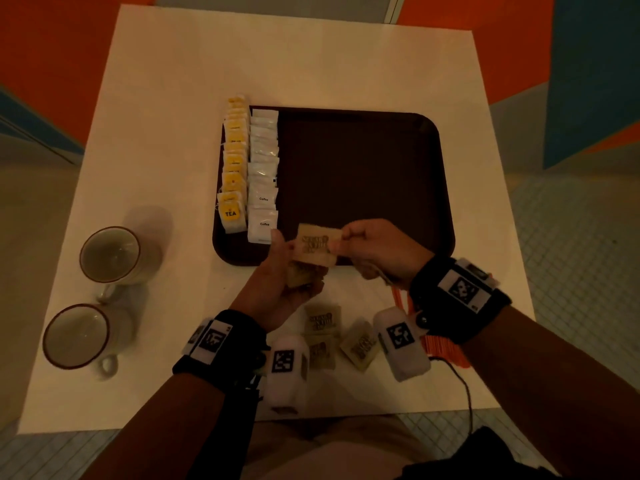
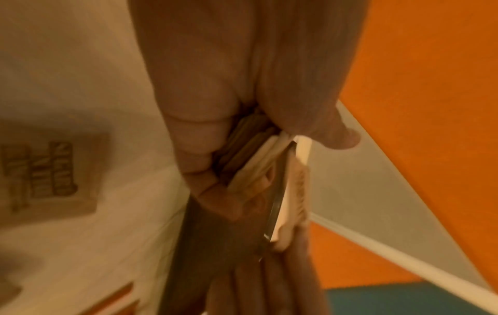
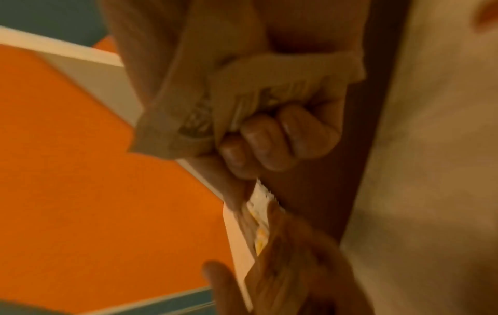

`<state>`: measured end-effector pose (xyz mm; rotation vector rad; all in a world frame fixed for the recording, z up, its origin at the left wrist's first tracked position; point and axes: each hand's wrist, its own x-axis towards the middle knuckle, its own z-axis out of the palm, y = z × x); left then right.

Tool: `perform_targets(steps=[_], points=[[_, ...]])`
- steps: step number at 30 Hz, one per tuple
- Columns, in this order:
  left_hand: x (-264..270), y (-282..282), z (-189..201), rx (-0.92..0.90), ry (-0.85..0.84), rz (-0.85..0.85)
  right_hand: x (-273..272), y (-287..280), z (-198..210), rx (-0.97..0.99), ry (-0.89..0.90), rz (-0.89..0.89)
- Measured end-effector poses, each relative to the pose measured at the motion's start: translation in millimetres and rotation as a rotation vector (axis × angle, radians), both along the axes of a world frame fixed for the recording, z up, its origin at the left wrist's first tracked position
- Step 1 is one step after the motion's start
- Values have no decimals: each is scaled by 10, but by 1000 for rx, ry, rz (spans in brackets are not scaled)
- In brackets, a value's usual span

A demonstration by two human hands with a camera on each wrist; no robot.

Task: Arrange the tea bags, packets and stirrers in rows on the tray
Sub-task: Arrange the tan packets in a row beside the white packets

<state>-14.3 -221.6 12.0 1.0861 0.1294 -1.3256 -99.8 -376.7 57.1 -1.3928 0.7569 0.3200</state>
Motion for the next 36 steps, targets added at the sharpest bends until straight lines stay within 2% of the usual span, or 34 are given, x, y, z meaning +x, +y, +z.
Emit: perform_targets(steps=[2,4,6,8,10,15,18,22,26,28,31,36], points=[[6,11,16,-11,116,-22,13,-47,55,-192,31,239],[-18,4,39,-36,179,-66,54,-31,97,-288,51,444],[-37,0,37,-90,200,-135,106,11,99,-379,36,548],[-50,-11,42,-144,185,-180,133,40,68,-476,25,562],[-64,-34,43,-119,170,-151,126,44,26,-484,36,526],[-36,-51,22,-45,150,64,64,14,-32,-347,63,302],[-46,-67,44,-46,121,65,38,10,-83,-320,79,210],[-67,-101,20,-26,-8,36,47,48,-121,-327,32,126],[-52,-93,27,3,-23,52,23,31,-193,-233,6,-176],[-82,-102,58,20,-61,-13,27,30,-231,-361,2,-257],[-167,-144,125,45,-131,-119,54,63,-243,-554,-49,-286],[-202,-205,164,86,-262,-177,72,159,-221,-601,-169,-275]])
